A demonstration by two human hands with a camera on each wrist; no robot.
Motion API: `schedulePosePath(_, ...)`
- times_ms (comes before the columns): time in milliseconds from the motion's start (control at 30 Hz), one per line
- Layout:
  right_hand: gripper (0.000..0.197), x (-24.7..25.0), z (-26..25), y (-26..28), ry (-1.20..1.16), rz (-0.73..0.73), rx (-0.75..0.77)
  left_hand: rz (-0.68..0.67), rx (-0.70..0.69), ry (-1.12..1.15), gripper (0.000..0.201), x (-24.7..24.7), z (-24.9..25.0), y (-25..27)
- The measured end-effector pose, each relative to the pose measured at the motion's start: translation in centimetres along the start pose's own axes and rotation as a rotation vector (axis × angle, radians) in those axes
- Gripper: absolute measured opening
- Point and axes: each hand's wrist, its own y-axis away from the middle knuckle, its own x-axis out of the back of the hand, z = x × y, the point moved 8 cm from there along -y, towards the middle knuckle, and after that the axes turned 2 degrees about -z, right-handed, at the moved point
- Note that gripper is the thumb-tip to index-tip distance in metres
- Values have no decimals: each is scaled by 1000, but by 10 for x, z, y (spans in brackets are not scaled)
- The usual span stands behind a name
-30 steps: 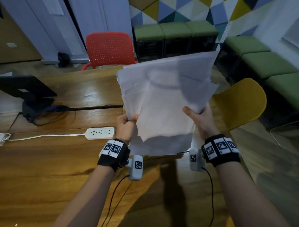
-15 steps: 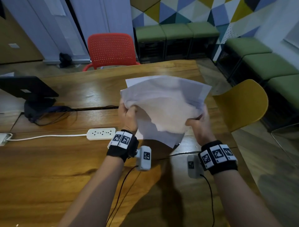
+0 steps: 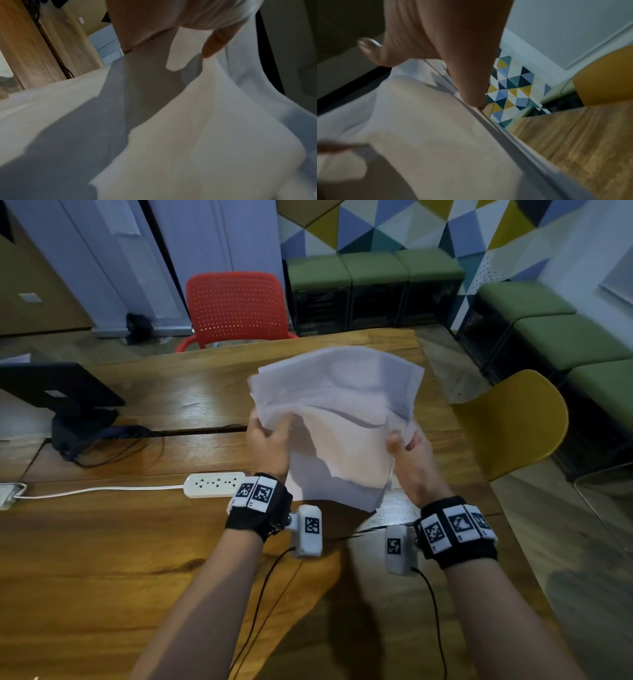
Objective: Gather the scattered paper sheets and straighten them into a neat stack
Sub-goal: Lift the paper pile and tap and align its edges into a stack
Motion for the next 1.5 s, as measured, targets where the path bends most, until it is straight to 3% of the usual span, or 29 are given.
schedulePosePath(67, 84, 0, 11, 2, 135, -2, -58, -2, -19, -13, 47, -4, 6, 4)
schedulePosePath(233, 48, 10, 5, 2, 196, 148, -14, 53, -115, 118, 62, -3, 35, 4)
schedulePosePath(333, 49, 8, 2, 1, 171, 119, -1, 184, -129, 77, 70, 0, 53, -1)
schedulePosePath(533, 47, 8, 7, 5, 139, 145, 0, 319, -93, -126, 60, 8, 42, -5)
schedulePosePath(667, 40, 2, 1, 6, 168, 119, 12, 266, -212, -207, 58, 2, 40, 6)
schedulePosePath(800, 42, -2, -4, 5, 160, 108, 3, 300, -176, -232, 62, 10, 39, 3)
schedulePosePath(966, 33, -15, -18, 3, 193, 49, 74, 181, -320, -537, 62, -12, 52, 8)
schedulePosePath(1066, 29, -17, -18, 0, 245, 48, 79, 161, -486, -887, 52, -30, 63, 19)
schedulePosePath(1133, 22, -19, -17, 0, 239, 94, 70, -55, -696, -1059, 49, -65, 65, 42)
schedulePosePath(1200, 22, -20, -16, 0, 251, 153, 68, -374, -872, -1172, 52, -103, 52, 73)
schedulePosePath(1266, 30, -22, -17, 2, 232, 183, 76, -537, -962, -1220, 58, -119, 39, 93)
schedulePosePath(1300, 32, -21, -19, 3, 221, 193, 102, -531, -973, -1223, 61, -119, 39, 92)
schedulePosePath(1366, 28, -19, -24, 6, 198, 180, 142, -396, -925, -1224, 69, -102, 48, 74)
schedulePosePath(1466, 18, -4, -19, 11, 217, 194, 109, -95, -696, -1239, 78, -45, 54, 32)
schedulePosePath(1500, 17, 3, -14, 12, 220, 210, 80, -55, -571, -1146, 76, -23, 47, 19)
